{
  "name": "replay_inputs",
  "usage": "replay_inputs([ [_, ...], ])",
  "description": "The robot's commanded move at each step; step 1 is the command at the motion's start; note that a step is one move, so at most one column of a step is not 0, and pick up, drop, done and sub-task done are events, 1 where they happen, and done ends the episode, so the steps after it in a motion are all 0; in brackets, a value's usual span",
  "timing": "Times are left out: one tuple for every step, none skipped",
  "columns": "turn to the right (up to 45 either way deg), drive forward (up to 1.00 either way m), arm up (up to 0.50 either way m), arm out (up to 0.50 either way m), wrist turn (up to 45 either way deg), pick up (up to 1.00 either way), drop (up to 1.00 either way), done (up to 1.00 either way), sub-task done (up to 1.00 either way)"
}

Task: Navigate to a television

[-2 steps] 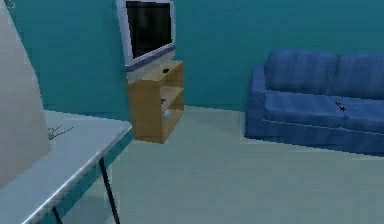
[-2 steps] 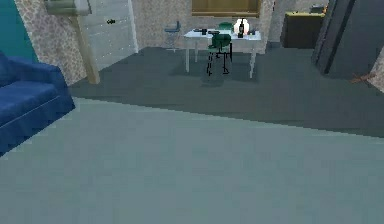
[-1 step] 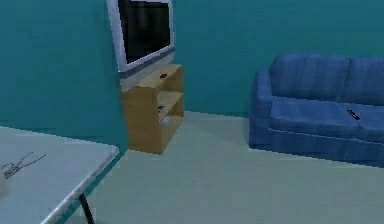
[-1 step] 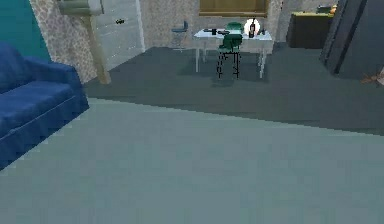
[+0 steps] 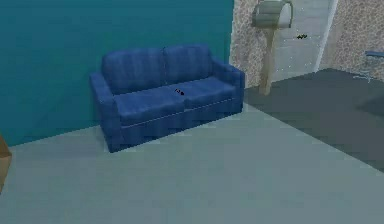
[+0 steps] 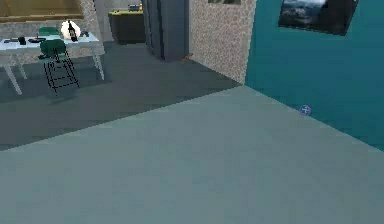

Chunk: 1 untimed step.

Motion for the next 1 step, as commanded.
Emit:
replay_inputs([
  [42.0,0.0,0.0,0.0,0.0,0.0,0.0,0.0,0.0],
])
